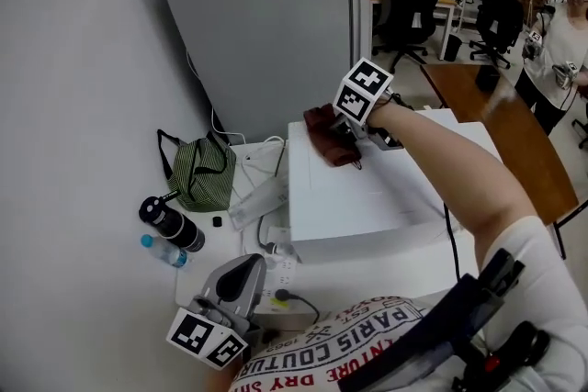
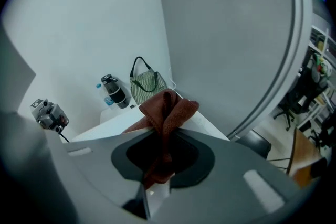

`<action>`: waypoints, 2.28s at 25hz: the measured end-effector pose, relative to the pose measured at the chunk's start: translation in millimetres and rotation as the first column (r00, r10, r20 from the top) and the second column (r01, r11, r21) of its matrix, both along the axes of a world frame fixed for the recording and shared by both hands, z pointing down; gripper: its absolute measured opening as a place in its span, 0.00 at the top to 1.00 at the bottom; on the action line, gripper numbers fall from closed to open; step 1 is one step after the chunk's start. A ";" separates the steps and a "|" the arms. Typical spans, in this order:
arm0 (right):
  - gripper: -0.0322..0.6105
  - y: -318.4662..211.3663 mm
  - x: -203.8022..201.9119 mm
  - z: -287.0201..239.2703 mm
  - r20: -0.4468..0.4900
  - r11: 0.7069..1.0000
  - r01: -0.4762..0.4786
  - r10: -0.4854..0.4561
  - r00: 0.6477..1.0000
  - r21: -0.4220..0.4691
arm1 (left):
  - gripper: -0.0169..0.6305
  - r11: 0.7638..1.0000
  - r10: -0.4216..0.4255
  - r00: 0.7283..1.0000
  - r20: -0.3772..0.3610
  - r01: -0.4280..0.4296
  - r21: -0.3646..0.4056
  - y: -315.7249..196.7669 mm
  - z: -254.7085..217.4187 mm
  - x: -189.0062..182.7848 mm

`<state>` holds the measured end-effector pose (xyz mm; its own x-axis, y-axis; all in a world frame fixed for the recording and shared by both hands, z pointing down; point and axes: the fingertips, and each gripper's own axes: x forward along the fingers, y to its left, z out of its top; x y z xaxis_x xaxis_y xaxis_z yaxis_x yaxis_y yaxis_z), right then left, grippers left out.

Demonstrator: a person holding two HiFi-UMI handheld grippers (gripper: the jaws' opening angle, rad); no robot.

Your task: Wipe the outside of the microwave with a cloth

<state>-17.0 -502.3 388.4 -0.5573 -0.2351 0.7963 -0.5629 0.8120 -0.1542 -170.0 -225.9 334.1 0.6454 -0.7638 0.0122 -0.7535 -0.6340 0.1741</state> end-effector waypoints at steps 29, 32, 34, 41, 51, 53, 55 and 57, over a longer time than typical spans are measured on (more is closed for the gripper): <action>0.88 36.3 330.0 -9.3 0.255 0.849 -0.528 0.514 0.819 -0.017 | 0.96 0.952 0.304 0.951 0.055 -0.302 -0.039 -21.8 2.3 148.8; 0.88 55.1 309.7 -37.6 0.404 0.873 -0.483 0.417 0.814 0.071 | 0.96 0.957 0.288 0.956 0.058 -0.286 -0.040 -17.3 2.2 148.4; 0.88 79.7 289.9 -61.1 0.510 0.885 -0.443 0.318 0.799 0.142 | 0.96 0.961 0.275 0.960 0.057 -0.273 -0.040 -15.8 2.1 146.1; 0.88 227.8 211.7 -121.1 0.700 0.877 -0.313 -0.037 0.713 0.365 | 0.96 0.953 0.300 0.953 0.037 -0.297 -0.063 1.5 8.4 157.0; 0.88 409.4 144.6 -36.5 0.786 0.897 -0.390 0.084 0.613 0.208 | 0.96 0.910 0.412 0.908 0.075 -0.406 -0.083 106.2 7.3 150.4; 0.88 441.6 132.4 -26.1 0.779 0.893 -0.414 0.129 0.614 0.178 | 0.96 0.898 0.434 0.899 0.056 -0.428 -0.099 135.4 13.9 144.5; 0.88 468.4 122.1 -23.0 0.756 0.874 -0.443 0.150 0.638 0.200 | 0.96 0.890 0.450 0.893 0.030 -0.445 -0.102 158.5 18.1 140.6; 0.88 492.5 112.9 -21.8 0.713 0.838 -0.472 0.154 0.684 0.272 | 0.96 0.880 0.466 0.885 0.005 -0.463 -0.104 180.0 22.7 138.4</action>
